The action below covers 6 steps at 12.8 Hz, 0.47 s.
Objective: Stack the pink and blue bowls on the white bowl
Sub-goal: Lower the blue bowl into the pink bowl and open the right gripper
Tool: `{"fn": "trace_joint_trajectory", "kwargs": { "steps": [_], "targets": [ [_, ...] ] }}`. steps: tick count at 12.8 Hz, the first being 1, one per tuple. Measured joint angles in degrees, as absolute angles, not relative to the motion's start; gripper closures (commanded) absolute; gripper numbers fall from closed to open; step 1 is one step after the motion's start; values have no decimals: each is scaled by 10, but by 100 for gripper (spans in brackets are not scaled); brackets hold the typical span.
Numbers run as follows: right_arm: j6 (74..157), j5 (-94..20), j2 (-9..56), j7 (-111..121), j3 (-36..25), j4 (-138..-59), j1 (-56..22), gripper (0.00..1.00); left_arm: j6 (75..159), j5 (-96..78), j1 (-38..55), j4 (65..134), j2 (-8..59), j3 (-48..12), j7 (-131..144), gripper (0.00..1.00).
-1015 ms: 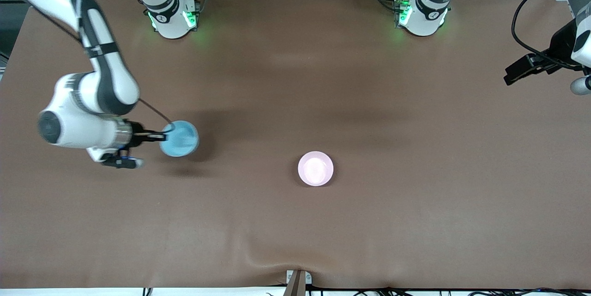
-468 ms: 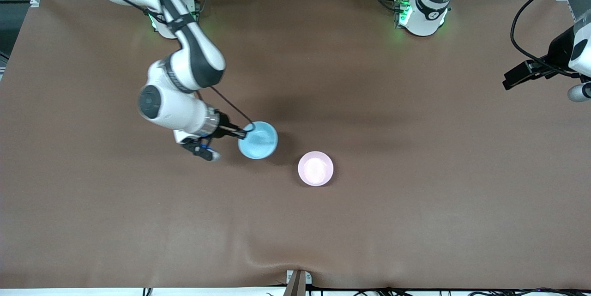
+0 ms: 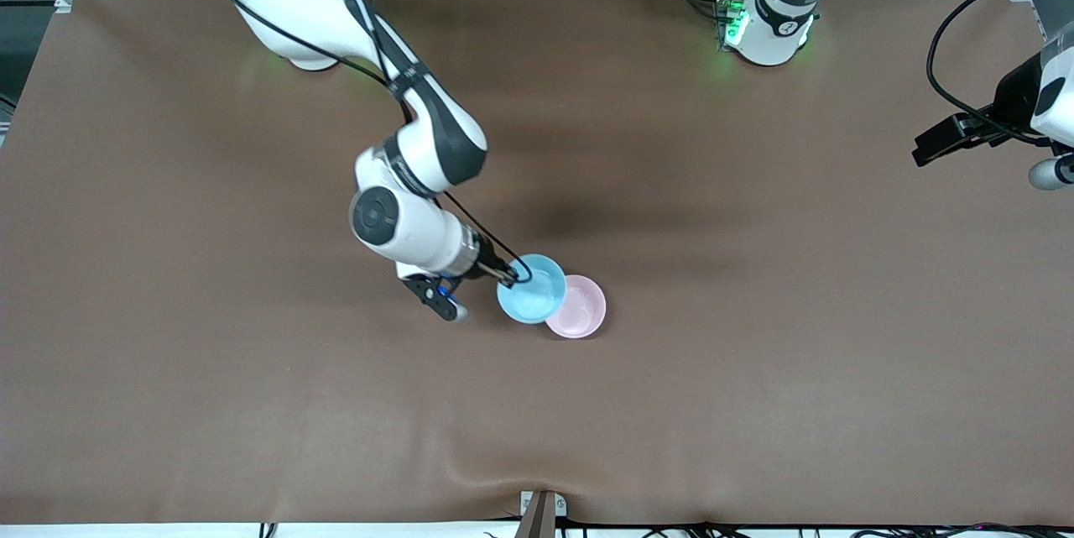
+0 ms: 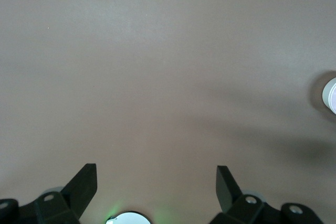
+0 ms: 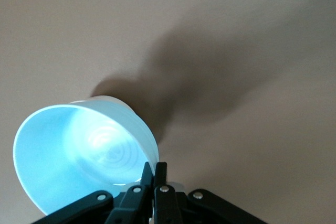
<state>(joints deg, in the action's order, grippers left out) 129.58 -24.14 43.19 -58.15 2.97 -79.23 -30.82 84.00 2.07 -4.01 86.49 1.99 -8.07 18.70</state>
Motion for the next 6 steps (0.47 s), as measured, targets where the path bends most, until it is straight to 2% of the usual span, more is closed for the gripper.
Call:
{"fn": "trace_joint_trajectory", "kwargs": {
  "steps": [4,6],
  "targets": [
    [1295,-235,505,-648,24,-692,-338,100,842,21,-40,867,21,-81,182,0],
    [1295,-235,520,-659,19,-672,-348,100,842,21,-40,868,22,-81,182,0]
  ]
}}
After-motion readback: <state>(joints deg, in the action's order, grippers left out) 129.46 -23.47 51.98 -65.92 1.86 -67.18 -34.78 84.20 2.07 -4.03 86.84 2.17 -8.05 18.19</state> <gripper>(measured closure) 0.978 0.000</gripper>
